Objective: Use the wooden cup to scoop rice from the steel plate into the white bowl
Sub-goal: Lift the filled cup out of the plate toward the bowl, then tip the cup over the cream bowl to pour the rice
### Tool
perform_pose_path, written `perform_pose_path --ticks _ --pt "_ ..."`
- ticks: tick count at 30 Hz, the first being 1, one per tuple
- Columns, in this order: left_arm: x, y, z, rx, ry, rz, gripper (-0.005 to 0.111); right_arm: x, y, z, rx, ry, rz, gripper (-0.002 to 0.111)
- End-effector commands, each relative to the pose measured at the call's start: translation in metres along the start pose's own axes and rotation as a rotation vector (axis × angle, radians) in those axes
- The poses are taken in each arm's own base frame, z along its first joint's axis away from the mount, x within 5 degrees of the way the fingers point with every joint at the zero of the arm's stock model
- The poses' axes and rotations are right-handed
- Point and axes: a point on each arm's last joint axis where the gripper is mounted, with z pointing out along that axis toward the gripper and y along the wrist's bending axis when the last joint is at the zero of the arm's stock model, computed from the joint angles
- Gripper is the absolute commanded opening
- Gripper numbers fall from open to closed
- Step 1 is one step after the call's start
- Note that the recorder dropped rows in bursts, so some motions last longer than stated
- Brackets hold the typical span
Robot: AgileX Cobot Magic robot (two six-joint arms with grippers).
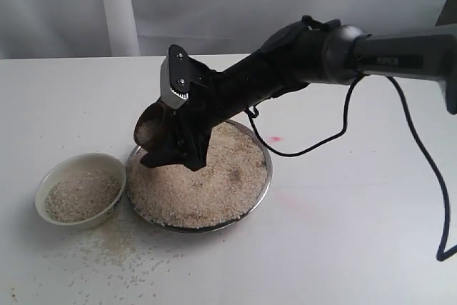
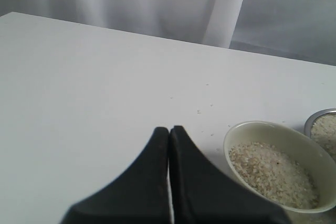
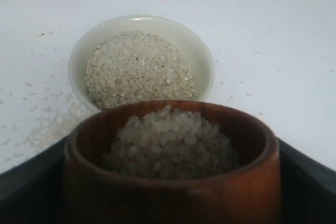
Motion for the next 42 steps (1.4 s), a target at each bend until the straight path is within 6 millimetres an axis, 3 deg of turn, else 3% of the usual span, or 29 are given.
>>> perform_pose_path --ticks 1,8,14,18,25,30,42 --pt "-0.002 -0.001 -0.001 0.009 -0.01 -0.006 0.0 -0.026 -0.002 -0.022 0.102 0.048 -0.033 0.0" --pt "-0.002 -0.001 -0.001 0.009 -0.01 -0.006 0.0 -0.071 0.006 -0.025 0.251 0.08 -0.149 0.0" --pt "-0.002 -0.001 -0.001 0.009 -0.01 -0.006 0.0 -0.124 0.023 0.001 0.307 0.076 -0.291 0.0" --pt "-0.002 -0.001 -0.001 0.009 -0.01 -0.006 0.0 -0.141 0.036 0.021 0.371 0.122 -0.419 0.0" --pt "-0.002 -0.001 -0.001 0.009 -0.01 -0.006 0.0 -0.144 0.053 0.058 0.424 0.175 -0.58 0.0" --pt "-0.002 -0.001 -0.001 0.009 -0.01 -0.006 0.0 -0.13 0.057 0.085 0.43 0.232 -0.695 0.0" --pt "-0.002 -0.001 -0.001 0.009 -0.01 -0.006 0.0 -0.105 0.051 0.103 0.42 0.348 -0.885 0.0"
